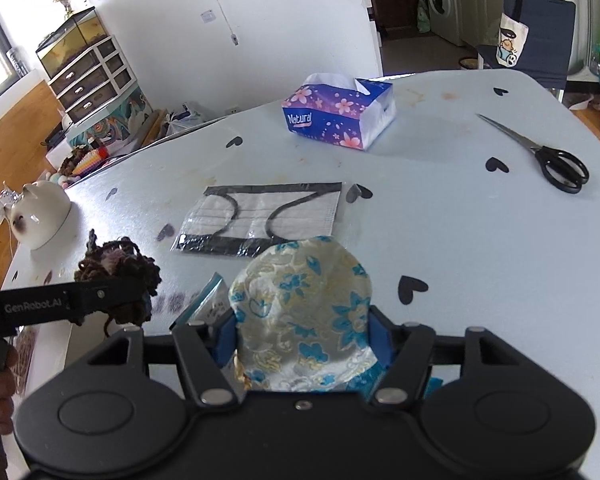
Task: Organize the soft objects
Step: 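Grasp the crocheted bundle with left tool while right tool grasps floral pouch, then carry the crocheted bundle and floral pouch over the white tray, then lower both held items into the tray and open both tools, then lift both tools and move toward the cord bag and white packet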
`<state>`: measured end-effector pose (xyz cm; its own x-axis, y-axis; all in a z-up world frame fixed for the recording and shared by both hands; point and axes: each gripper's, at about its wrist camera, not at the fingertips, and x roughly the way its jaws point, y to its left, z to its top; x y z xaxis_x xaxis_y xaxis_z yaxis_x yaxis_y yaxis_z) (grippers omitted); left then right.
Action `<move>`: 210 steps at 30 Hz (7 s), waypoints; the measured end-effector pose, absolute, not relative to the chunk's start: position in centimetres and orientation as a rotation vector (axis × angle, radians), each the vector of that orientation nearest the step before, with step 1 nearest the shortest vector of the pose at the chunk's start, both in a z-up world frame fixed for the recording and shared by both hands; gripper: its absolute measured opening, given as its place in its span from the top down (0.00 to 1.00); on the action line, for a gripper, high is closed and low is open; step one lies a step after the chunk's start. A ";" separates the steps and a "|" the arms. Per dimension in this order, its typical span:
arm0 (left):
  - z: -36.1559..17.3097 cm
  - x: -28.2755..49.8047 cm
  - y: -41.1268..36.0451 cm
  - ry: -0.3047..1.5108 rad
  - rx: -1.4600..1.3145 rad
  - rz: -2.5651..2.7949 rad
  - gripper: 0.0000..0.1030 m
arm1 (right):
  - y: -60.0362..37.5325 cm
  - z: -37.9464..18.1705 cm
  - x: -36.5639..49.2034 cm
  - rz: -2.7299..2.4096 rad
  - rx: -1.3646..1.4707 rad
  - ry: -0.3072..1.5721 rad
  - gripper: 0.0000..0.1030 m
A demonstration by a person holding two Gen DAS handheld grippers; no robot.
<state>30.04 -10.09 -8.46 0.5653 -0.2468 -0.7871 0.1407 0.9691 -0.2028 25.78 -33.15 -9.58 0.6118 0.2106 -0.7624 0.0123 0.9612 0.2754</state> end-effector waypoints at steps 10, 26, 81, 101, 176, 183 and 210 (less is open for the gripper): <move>-6.3 25.0 -7.9 0.874 -0.184 -0.188 0.49 | -32.3 -8.5 23.4 0.131 0.214 0.898 0.36; -5.9 17.8 1.6 0.856 -0.277 -0.076 0.49 | -24.6 -6.7 19.5 0.270 0.130 0.867 0.36; -7.4 10.3 25.3 0.999 -0.178 -0.274 0.61 | 9.1 -11.5 13.1 0.686 -0.167 1.032 0.28; -9.9 11.4 25.9 1.046 -0.148 -0.221 0.66 | 4.8 -10.9 14.1 0.616 0.073 1.073 0.67; -3.6 6.8 12.1 0.795 -0.206 -0.074 0.00 | -14.3 -3.1 8.5 0.416 -0.007 0.749 0.00; -3.9 8.1 6.3 0.794 -0.208 -0.096 0.00 | -20.0 -3.3 8.7 0.385 -0.003 0.751 0.00; -6.1 12.4 -9.9 0.813 -0.151 -0.220 0.00 | -34.9 -9.3 10.3 0.206 0.102 0.936 0.00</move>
<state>12.40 -9.92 -6.07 0.6666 -0.2519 -0.7016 0.1361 0.9665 -0.2177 10.26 -34.86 -9.35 0.5750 0.2194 -0.7882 -0.1313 0.9756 0.1758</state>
